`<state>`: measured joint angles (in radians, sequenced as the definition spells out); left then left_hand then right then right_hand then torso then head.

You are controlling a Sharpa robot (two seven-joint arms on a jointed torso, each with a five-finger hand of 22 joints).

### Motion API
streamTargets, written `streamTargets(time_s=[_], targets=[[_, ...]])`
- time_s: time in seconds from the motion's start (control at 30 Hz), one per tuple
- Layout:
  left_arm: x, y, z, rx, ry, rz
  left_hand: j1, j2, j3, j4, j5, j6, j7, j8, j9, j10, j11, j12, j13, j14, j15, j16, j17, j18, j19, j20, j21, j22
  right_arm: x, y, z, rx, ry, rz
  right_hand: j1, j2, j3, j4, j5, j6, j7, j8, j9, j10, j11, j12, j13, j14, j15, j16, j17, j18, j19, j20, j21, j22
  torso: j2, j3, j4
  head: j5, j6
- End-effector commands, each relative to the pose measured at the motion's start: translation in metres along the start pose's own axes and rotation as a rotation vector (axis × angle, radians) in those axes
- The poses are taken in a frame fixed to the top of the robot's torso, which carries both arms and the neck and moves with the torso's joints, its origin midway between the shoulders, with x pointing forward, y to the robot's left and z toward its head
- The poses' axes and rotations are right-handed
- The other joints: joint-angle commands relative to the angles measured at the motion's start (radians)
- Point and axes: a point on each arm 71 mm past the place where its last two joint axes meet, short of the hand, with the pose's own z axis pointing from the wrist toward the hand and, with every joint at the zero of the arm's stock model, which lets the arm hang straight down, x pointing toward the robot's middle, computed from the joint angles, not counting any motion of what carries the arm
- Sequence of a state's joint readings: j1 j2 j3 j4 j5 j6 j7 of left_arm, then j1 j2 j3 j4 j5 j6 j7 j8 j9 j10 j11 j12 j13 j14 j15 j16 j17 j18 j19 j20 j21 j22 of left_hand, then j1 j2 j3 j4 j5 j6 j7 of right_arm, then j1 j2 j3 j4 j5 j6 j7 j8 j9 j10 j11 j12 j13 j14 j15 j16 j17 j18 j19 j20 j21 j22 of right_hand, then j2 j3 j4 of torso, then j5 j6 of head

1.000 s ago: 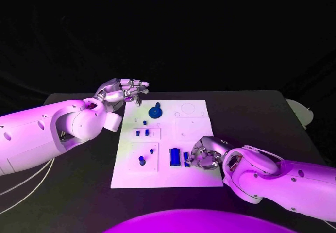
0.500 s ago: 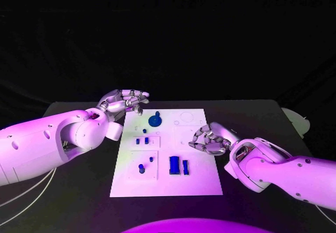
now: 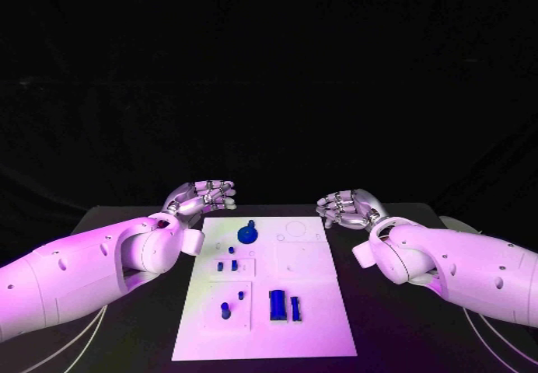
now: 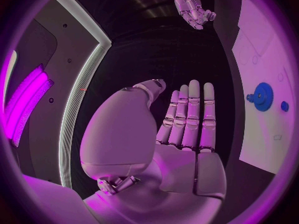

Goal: Assemble the parts on the task board

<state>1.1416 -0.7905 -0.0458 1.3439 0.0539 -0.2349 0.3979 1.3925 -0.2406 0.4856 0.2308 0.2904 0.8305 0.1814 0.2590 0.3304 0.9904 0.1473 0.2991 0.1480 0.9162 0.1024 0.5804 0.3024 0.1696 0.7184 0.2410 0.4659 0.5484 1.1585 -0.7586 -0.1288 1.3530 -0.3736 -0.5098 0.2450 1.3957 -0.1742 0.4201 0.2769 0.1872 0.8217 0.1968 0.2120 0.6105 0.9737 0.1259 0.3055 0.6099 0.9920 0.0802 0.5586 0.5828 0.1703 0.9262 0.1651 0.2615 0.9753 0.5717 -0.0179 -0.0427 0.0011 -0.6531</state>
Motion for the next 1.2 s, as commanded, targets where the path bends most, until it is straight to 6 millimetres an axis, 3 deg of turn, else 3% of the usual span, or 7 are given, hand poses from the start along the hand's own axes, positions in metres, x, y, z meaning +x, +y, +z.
streamTargets(time_s=[0.03, 0.23, 0.27, 0.53, 0.57, 0.6, 1.2], targets=[[-0.007, 0.0, 0.005, 0.06, -0.094, -0.044, 0.02, 0.0, -0.009, 0.008, 0.0, -0.012, -0.007, 0.007, -0.004, 0.021, 0.008, -0.059, -0.043, 0.006, 0.014, -0.105, -0.022, 0.012, 0.014, 0.039, -0.117, -0.096, -0.005, -0.002, 0.013, -0.026, 0.005, 0.245, 0.0, 0.0, 0.031, -0.008, -0.009, -0.003, 0.015, -0.03, -0.035, 0.009, 0.025, -0.1, -0.14, -0.039, 0.023, -0.131, -0.082, 0.006, -0.022, 0.034, -0.099, -0.113, -0.019, 0.0037, -0.002, 0.003, 0.024], [-0.012, 0.007, 0.012, 0.065, -0.13, -0.051, 0.028, 0.008, -0.027, 0.019, 0.001, -0.029, -0.019, -0.007, -0.027, 0.026, 0.023, -0.137, -0.083, -0.061, 0.044, -0.24, -0.061, -0.006, -0.001, 0.05, -0.251, -0.205, -0.01, -0.003, 0.028, -0.05, -0.007, 0.281, -0.019, -0.007, 0.04, -0.053, -0.016, 0.019, 0.011, -0.068, -0.09, 0.056, 0.023, -0.198, -0.328, -0.002, 0.036, -0.258, -0.185, 0.014, 0.031, 0.057, -0.198, -0.293, -0.027, 0.0088, -0.0018, 0.014, 0.036], [-0.008, 0.008, 0.01, 0.023, -0.079, -0.022, -0.404, 0.241, -0.486, -0.231, -0.29, -0.831, -0.181, -0.259, -0.33, -0.279, -0.147, -0.299, -0.148, -0.916, -0.102, -0.58, -0.302, -0.17, -0.718, -0.241, -0.466, -0.548, -0.011, -0.006, 0.024, 0.0, -0.045, 0.155, -0.428, 0.174, -0.42, -0.277, -0.187, -0.822, -0.197, -0.212, -0.61, -0.256, -0.126, -0.305, -0.61, -0.992, -0.08, -0.559, -0.583, -0.17, -0.926, -0.165, -0.262, -0.975, -0.017, 0.0046, -0.0014, 0.008, 0.029], [0.002, 0.011, 0.005, 0.029, -0.109, 0.004, -0.657, 0.241, -0.486, -0.231, -0.29, -0.831, -0.181, -0.259, -0.33, -0.99, -0.147, -0.299, -0.148, -0.916, -0.102, -0.58, -0.302, -0.17, -0.718, -0.241, -0.466, -0.548, 0.0, 0.0, 0.013, -0.022, -0.081, 0.207, -0.688, 0.174, -0.42, -0.277, -0.187, -0.822, -0.197, -0.212, -0.61, -0.974, -0.126, -0.305, -0.61, -0.992, -0.08, -0.559, -0.583, -0.17, -0.926, -0.165, -0.262, -0.975, -0.025, 0.0151, 0.0333, 0.001, 0.048], [0.005, 0.011, 0.004, 0.031, -0.116, 0.01, -0.686, 0.241, -0.486, -0.231, -0.29, -0.831, -0.181, -0.259, -0.33, -0.99, -0.147, -0.299, -0.148, -0.916, -0.102, -0.58, -0.302, -0.17, -0.718, -0.241, -0.466, -0.548, 0.003, 0.001, 0.011, -0.026, -0.089, 0.218, -1.396, 0.174, -0.42, -0.277, -0.187, -0.822, -0.197, -0.212, -0.61, -0.974, -0.126, -0.305, -0.61, -0.992, -0.08, -0.559, -0.583, -0.17, -0.926, -0.165, -0.262, -0.975, -0.026, 0.0162, 0.0371, 0.0, 0.05], [0.007, 0.012, 0.002, 0.033, -0.123, 0.016, -1.393, 0.241, -0.486, -0.231, -0.29, -0.831, -0.181, -0.259, -0.33, -0.99, -0.147, -0.299, -0.148, -0.916, -0.102, -0.58, -0.302, -0.17, -0.718, -0.241, -0.466, -0.548, 0.006, 0.003, 0.008, -0.031, -0.099, 0.231, -1.396, 0.174, -0.42, -0.277, -0.187, -0.822, -0.197, -0.212, -0.61, -0.974, -0.126, -0.305, -0.61, -0.992, -0.08, -0.559, -0.583, -0.17, -0.926, -0.165, -0.262, -0.975, -0.027, 0.0171, 0.04, -0.001, 0.052], [0.054, 0.013, -0.032, 0.088, -0.263, 0.139, -1.393, 0.241, -0.486, -0.231, -0.29, -0.831, -0.181, -0.259, -0.33, -0.99, -0.147, -0.299, -0.148, -0.916, -0.102, -0.58, -0.302, -0.17, -0.718, -0.241, -0.466, -0.548, 0.033, 0.026, -0.032, -0.064, -0.215, 0.36, -1.396, 0.174, -0.42, -0.277, -0.187, -0.822, -0.197, -0.212, -0.61, -0.974, -0.126, -0.305, -0.61, -0.992, -0.08, -0.559, -0.583, -0.17, -0.926, -0.165, -0.262, -0.975, -0.027, 0.0179, 0.0427, -0.001, 0.053]])
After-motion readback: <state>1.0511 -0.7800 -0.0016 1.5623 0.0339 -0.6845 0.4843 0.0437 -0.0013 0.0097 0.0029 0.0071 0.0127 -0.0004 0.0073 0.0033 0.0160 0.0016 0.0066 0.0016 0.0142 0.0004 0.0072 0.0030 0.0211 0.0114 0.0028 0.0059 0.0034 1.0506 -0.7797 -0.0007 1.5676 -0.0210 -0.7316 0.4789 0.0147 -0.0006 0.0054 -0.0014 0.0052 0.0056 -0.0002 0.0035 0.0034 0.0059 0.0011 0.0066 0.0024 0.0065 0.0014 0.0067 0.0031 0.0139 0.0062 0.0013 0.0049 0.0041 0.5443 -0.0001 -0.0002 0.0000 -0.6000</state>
